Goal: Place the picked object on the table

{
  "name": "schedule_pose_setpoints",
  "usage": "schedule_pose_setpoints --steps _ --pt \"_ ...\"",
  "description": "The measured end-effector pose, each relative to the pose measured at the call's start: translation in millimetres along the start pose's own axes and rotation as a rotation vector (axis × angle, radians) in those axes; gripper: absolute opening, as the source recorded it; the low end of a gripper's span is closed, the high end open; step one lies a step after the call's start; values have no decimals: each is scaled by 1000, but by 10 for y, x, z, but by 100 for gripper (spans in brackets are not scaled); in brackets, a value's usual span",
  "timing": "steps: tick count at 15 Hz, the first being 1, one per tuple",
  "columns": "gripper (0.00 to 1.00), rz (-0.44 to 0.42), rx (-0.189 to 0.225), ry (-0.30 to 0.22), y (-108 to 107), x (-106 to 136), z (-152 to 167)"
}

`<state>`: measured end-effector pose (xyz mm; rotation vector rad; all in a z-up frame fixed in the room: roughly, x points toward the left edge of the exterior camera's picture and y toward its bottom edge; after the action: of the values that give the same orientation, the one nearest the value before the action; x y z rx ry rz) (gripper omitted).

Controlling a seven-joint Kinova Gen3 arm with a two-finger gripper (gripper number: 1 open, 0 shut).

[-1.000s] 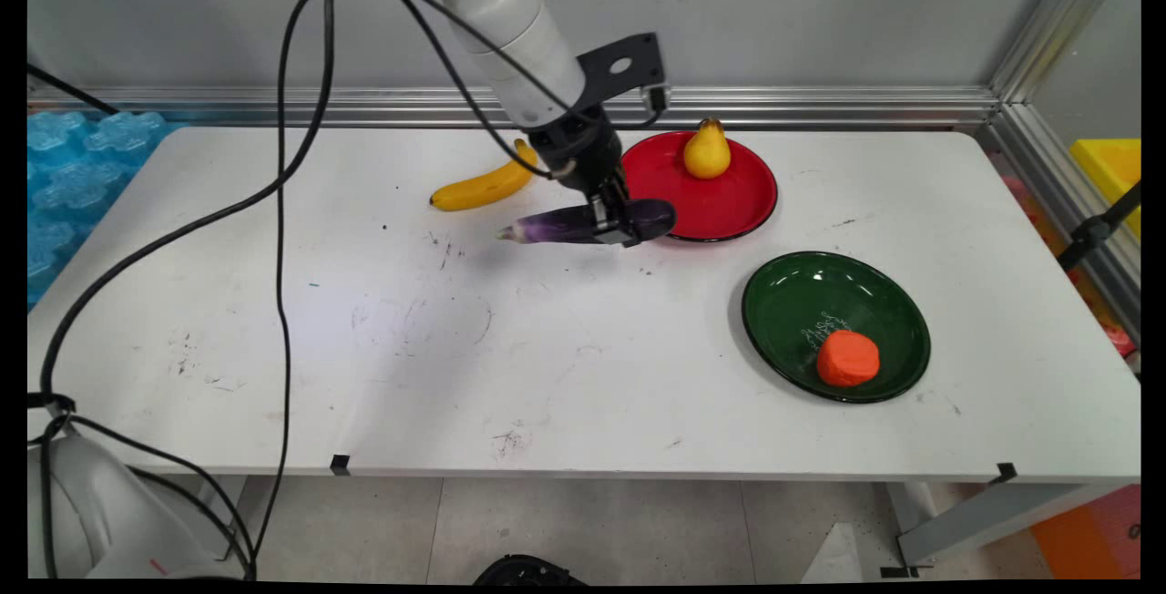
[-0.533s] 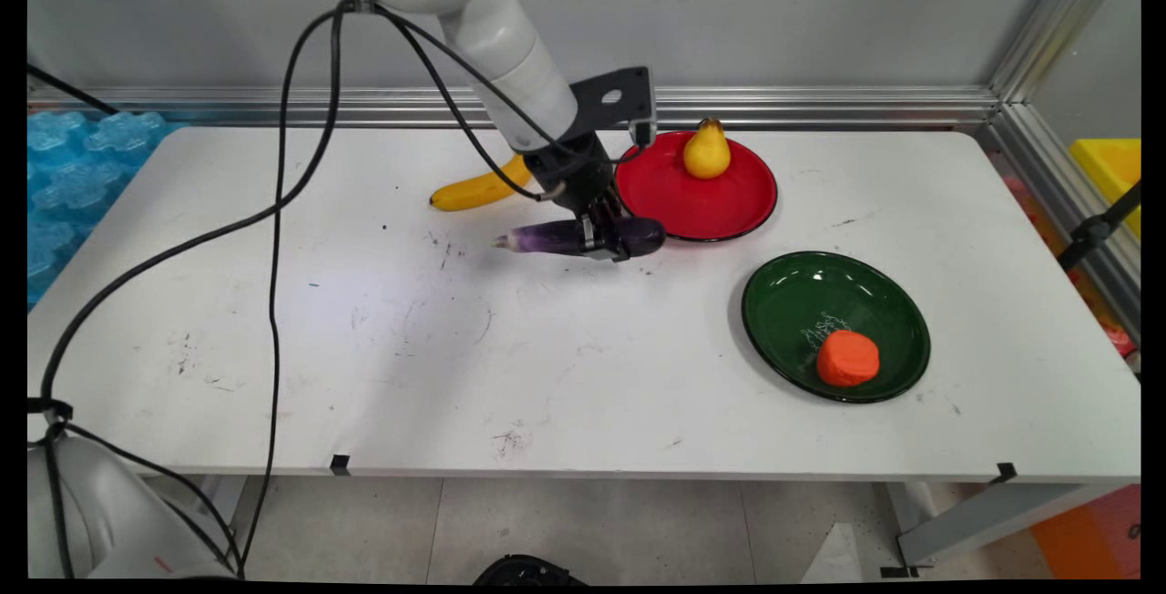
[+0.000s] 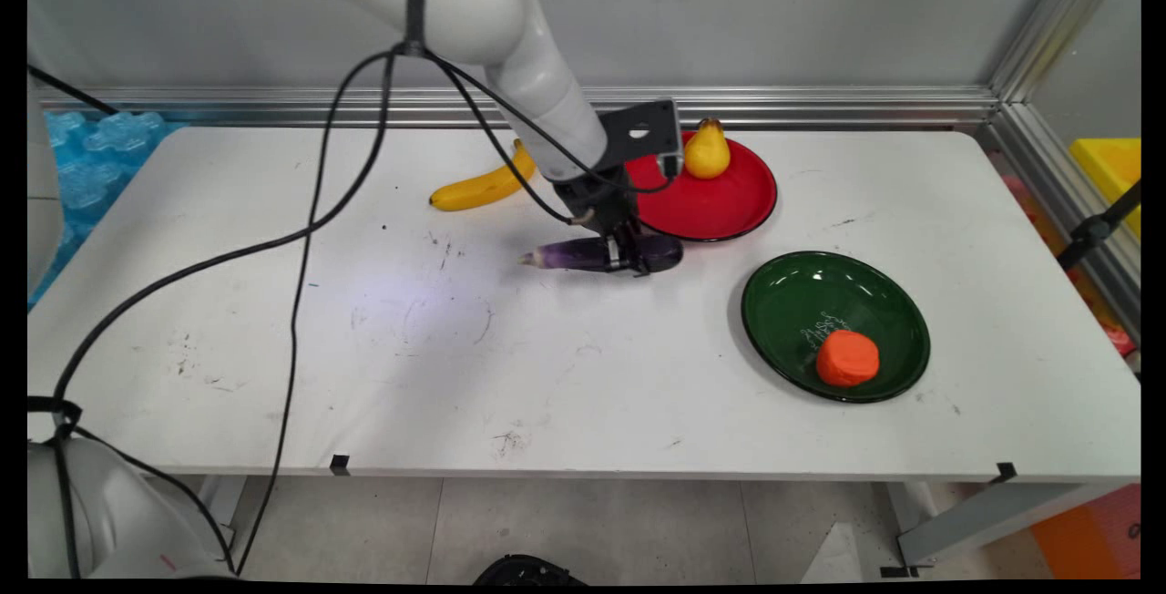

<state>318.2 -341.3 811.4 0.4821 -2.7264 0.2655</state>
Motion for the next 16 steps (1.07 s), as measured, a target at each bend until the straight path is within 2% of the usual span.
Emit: schedule_pose_setpoints --steps 14,15,16 --pt "0 -20 -26 7 -60 225 591" --pt "100 -24 -28 10 -59 228 604" --pt "100 -30 -30 14 -58 229 611"
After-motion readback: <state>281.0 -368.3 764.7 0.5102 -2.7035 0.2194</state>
